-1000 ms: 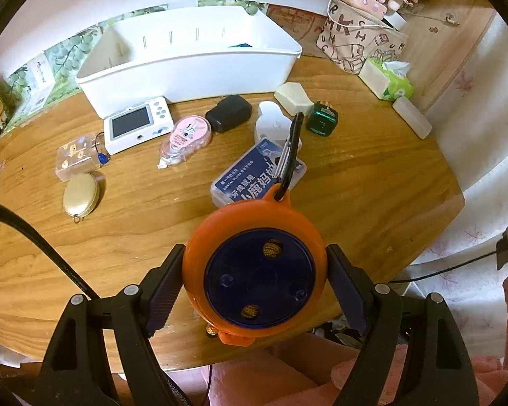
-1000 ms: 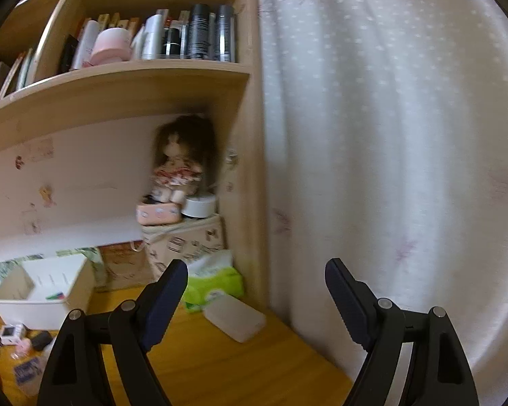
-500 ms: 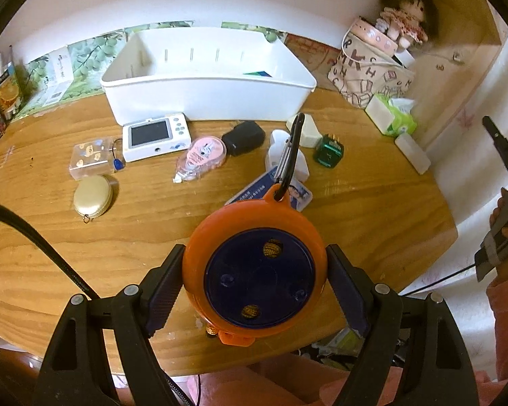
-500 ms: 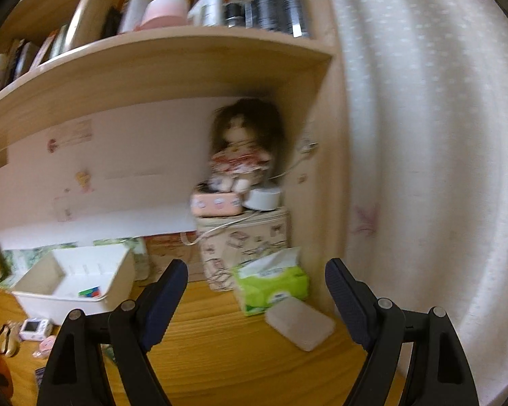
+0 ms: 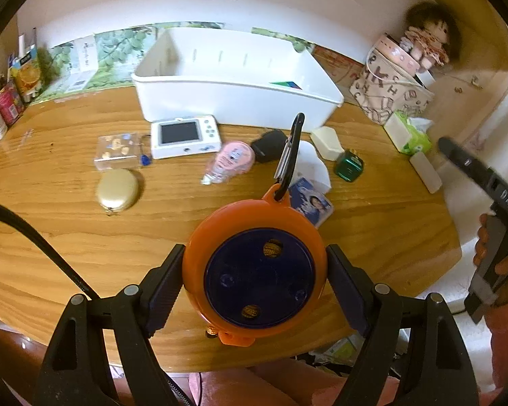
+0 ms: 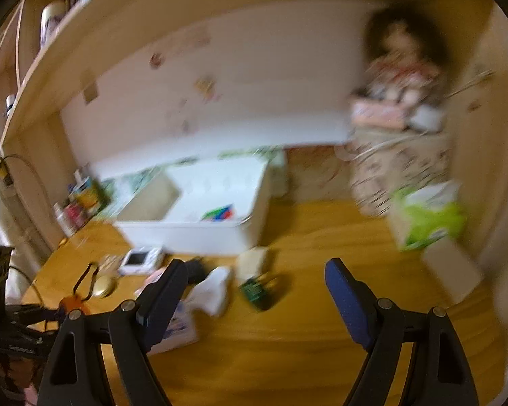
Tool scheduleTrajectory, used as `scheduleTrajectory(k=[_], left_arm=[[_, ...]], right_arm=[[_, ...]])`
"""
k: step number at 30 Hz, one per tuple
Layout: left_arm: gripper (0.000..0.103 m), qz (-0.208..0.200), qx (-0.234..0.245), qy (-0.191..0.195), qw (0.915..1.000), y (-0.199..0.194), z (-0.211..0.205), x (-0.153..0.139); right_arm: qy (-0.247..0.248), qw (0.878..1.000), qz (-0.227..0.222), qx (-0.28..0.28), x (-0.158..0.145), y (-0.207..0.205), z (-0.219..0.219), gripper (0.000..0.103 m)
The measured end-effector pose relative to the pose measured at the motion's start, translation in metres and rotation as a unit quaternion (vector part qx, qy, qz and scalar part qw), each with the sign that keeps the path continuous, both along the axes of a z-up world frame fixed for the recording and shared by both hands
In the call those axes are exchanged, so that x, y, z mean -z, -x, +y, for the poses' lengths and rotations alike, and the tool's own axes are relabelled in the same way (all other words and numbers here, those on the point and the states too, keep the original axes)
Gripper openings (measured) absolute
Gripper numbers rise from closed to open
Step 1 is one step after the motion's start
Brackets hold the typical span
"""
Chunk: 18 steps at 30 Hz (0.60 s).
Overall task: Organize rigid objects
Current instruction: 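Turn right tool back and grasp the blue floss box while left tool holds the reel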
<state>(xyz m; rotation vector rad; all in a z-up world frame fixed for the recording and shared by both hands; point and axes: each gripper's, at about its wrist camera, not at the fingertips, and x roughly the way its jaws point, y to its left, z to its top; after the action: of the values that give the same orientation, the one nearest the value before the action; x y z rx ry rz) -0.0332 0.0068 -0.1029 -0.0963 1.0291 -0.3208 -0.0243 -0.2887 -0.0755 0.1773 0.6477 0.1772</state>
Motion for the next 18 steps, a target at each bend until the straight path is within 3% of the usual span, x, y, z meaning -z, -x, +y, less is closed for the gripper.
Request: scheduleTrajectory(k=[5,10,18], left_arm=[[0.083,-0.001,-0.010,0.005,0.9999,-0.007,0.021,-0.005],[0.083,0.001,-0.006,0.006,1.0000,-0.013,0.040,-0.007],[0.083,0.000,0.001,0.013,0.9999,-0.027,0.074,-0.009]], right_arm=[[-0.018,0.996,0.084,-0.036,0.016,-0.023,0.043,0.084],[-0.038,0.986,0.160,-0.033,0.036,-0.035,0.073,0.084],[-0.089,0.946,0.312,0.023,0.077,-0.053,0.103,0.084]])
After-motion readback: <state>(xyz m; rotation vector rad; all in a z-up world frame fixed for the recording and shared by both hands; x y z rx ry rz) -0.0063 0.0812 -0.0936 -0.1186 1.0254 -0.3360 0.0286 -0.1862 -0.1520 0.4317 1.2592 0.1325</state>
